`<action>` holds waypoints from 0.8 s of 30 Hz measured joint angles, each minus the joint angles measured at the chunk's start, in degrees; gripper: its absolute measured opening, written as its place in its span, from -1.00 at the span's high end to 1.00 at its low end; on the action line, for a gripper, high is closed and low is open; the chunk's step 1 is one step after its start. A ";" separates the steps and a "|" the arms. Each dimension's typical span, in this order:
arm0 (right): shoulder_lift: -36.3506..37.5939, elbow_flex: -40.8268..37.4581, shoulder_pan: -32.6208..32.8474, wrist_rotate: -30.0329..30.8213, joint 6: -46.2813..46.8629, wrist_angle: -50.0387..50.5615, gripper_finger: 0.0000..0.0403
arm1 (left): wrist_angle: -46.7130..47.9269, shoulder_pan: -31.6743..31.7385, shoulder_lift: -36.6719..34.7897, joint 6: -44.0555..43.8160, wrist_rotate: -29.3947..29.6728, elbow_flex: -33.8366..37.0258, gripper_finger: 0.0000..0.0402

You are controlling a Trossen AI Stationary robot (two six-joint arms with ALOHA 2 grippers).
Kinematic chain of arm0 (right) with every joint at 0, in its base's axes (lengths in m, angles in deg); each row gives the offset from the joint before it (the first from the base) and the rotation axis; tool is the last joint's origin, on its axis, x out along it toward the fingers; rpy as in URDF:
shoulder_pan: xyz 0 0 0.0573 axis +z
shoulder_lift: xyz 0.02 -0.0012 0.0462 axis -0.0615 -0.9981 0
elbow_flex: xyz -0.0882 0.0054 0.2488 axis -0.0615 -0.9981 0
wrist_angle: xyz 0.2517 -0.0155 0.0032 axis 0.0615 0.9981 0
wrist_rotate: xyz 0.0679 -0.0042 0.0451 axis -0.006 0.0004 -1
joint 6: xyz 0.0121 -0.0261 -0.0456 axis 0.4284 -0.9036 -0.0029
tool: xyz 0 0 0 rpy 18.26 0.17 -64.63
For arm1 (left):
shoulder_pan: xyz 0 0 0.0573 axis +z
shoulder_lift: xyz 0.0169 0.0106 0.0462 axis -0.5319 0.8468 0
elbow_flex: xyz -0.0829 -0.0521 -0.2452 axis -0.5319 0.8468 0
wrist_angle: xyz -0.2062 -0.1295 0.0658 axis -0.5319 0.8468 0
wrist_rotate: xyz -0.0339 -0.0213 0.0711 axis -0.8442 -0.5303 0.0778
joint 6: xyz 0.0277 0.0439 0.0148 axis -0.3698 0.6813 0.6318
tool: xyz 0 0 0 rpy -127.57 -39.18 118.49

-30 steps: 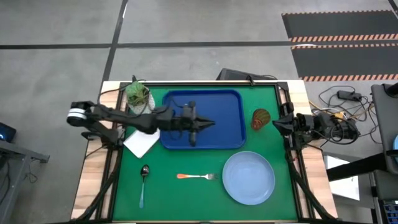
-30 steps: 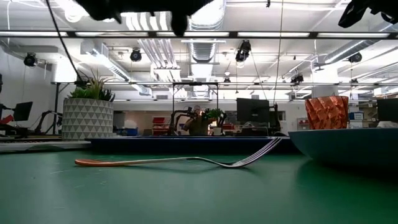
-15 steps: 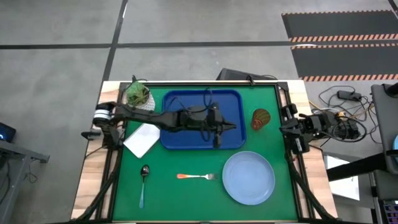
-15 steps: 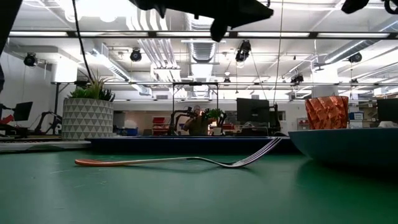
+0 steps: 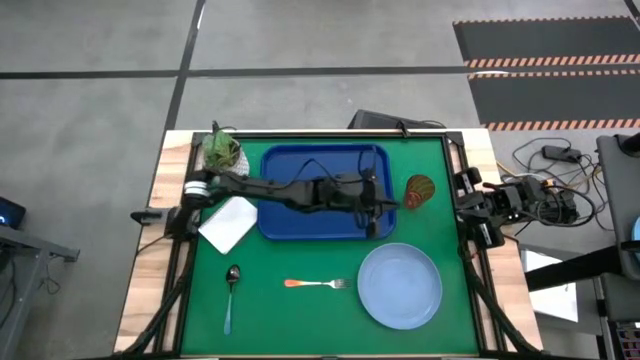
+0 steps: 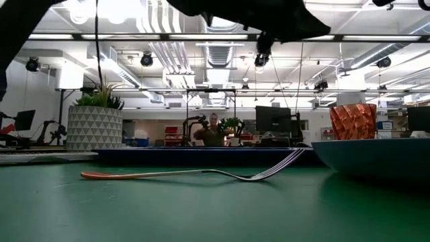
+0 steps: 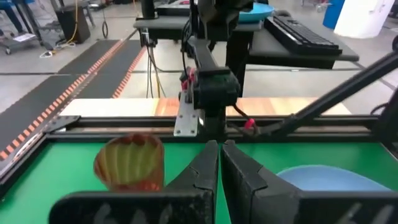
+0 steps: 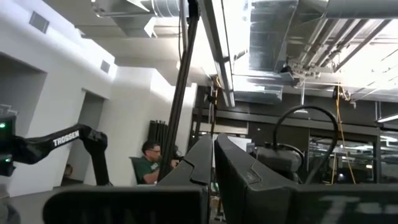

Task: Pick and place plate/cup/fork/spoon on tray
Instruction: Put the red cup on the blue tray

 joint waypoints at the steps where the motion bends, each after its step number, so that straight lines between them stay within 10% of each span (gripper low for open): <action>1: 0.00 0.01 0.00 0.00 0.10 -0.04 0.96 | -0.02 0.23 0.90 0.41 -0.08 -1.31 1.00; 24: 0.02 0.87 -0.02 -0.90 5.29 0.07 0.96 | -1.61 2.95 24.97 5.99 -0.76 -25.43 0.99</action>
